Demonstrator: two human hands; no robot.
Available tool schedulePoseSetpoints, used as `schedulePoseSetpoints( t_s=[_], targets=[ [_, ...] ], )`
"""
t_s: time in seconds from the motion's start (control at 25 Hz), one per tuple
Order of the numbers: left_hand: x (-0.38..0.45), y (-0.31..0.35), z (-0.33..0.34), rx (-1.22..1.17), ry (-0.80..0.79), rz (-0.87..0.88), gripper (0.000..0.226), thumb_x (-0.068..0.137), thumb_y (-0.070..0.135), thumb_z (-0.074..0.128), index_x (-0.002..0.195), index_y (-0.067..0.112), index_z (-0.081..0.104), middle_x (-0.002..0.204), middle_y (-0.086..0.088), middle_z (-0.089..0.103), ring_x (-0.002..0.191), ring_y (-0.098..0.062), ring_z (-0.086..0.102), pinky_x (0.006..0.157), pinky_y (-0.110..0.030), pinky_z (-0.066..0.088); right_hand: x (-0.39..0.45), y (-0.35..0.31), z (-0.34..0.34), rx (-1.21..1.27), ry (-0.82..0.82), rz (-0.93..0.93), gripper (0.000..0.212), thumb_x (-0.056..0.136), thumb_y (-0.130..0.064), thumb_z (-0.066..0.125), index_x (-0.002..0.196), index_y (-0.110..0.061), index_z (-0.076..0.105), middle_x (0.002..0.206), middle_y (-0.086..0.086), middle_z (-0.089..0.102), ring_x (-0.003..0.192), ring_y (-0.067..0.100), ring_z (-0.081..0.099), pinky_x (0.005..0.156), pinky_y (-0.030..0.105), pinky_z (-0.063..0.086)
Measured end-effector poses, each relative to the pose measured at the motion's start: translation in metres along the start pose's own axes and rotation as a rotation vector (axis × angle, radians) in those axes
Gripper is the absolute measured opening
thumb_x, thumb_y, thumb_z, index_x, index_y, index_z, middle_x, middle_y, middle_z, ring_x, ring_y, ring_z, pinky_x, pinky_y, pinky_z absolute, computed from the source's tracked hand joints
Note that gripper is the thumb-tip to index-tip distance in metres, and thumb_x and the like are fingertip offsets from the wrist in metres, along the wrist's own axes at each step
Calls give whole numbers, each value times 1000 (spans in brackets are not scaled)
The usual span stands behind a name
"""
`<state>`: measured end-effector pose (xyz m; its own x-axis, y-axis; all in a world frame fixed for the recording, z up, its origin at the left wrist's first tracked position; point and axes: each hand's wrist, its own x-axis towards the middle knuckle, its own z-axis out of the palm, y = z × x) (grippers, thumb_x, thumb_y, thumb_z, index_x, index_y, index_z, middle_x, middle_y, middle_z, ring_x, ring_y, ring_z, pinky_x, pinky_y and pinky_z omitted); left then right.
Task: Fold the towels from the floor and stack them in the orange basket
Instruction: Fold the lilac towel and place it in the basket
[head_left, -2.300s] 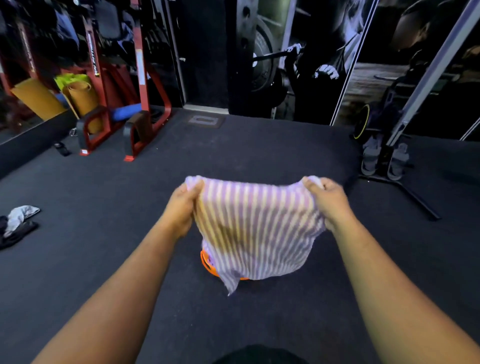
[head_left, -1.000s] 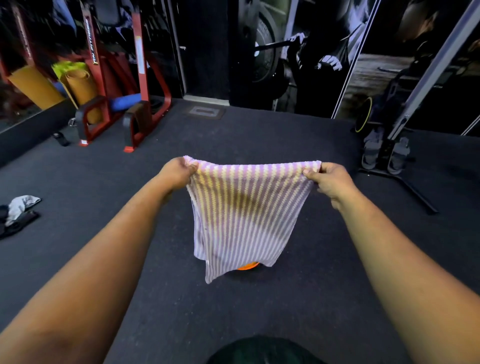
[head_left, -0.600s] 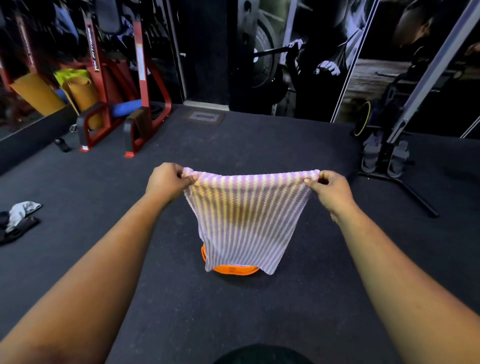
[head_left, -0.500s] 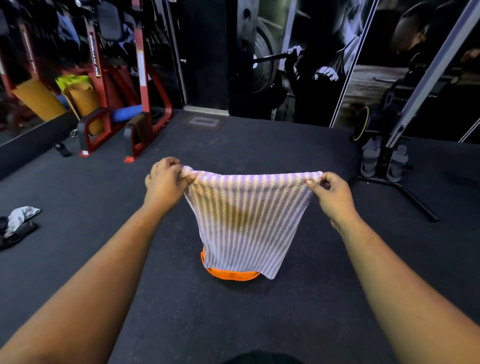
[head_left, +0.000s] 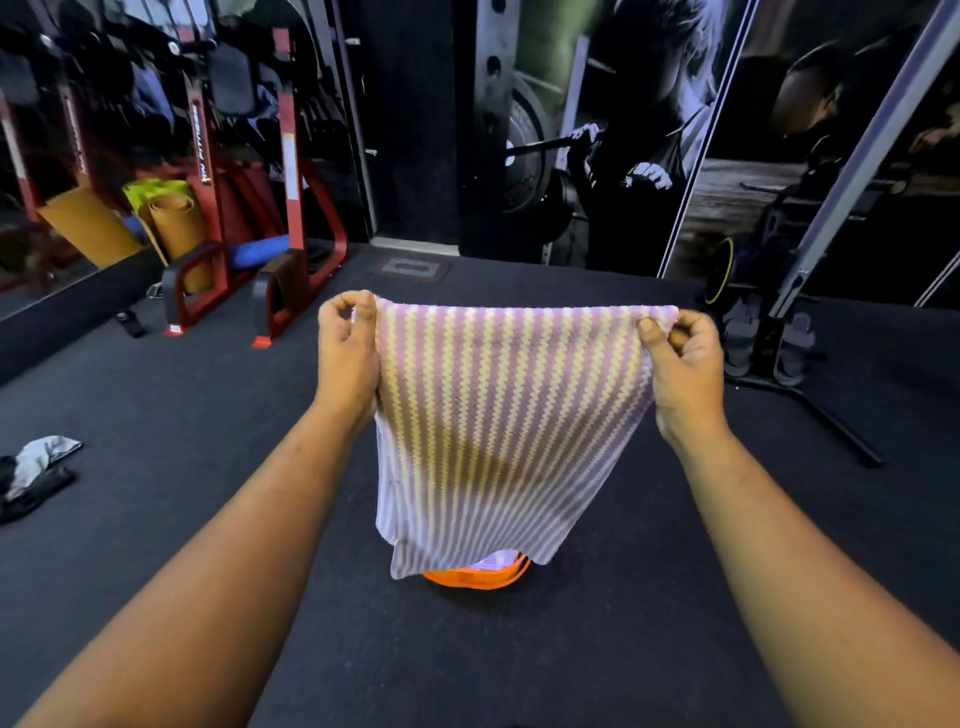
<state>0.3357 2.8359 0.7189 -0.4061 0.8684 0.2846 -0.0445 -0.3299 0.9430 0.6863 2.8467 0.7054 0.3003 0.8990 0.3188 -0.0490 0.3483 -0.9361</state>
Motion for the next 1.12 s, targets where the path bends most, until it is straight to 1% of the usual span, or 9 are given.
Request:
schedulePoseSetpoints(
  t_s=[0.2,0.28,0.36,0.48,0.64,0.76,0.92,1.0,1.12],
  targets=[
    [-32,-33,-23,580,-698,-273,49,76,25,90,120,18,69,113,5,76,106,-10,70,100,-43,54,23,-30,12,192,89,129,28,91,-21,75,104,-21,50,92,1,65,85,17,63,88,43,53],
    [-58,-35,-9,362,-639,-364,31,80,23,85,106,10,74,99,-2,78,94,-18,72,90,-44,54,25,-36,9,356,137,176,20,97,-25,69,108,-17,53,98,4,67,85,15,67,86,42,57],
    [-48,-14,14,24,-430,-392,30,80,25,78,105,10,73,97,-8,77,93,-25,70,82,-40,55,15,-27,-2,412,-40,230,47,93,-52,63,122,-16,56,112,7,69,99,17,69,88,39,59],
    [-18,22,25,-281,-385,-467,49,95,44,64,129,8,64,120,-14,73,112,-26,69,91,-41,58,-34,21,-14,-59,-455,427,87,57,-70,84,120,-13,65,109,-2,75,96,8,71,85,28,57],
    [-61,-27,-17,-138,-501,-748,112,36,79,88,127,17,69,124,-14,72,111,-28,71,93,-46,56,-69,46,4,-47,-327,561,7,96,-17,65,93,-13,69,82,0,76,75,15,69,74,34,52],
    [-69,-36,-20,-211,-463,-744,89,45,73,89,112,16,79,125,-16,71,108,-27,72,87,-42,60,-54,32,3,200,-184,676,25,103,-29,54,108,-10,69,101,12,74,84,21,72,82,39,57],
    [-73,-35,-37,-250,-353,-717,76,71,74,71,126,22,64,114,-9,76,109,-27,71,93,-46,54,-52,38,-16,106,-585,616,80,77,-69,72,131,-11,61,119,7,69,100,18,67,85,36,53],
    [-106,-58,-45,-77,-379,-837,52,80,48,76,120,17,63,100,-10,78,95,-24,74,85,-40,58,-70,55,-21,-132,-713,685,57,67,-45,88,111,-13,71,105,6,74,88,17,67,74,32,51],
    [-107,-69,-51,-75,-277,-805,35,84,34,74,114,19,67,109,-10,71,91,-17,74,84,-37,57,-88,74,-13,-4,-398,700,7,91,-15,67,95,-15,72,88,6,75,85,23,66,74,34,51]
  ],
)
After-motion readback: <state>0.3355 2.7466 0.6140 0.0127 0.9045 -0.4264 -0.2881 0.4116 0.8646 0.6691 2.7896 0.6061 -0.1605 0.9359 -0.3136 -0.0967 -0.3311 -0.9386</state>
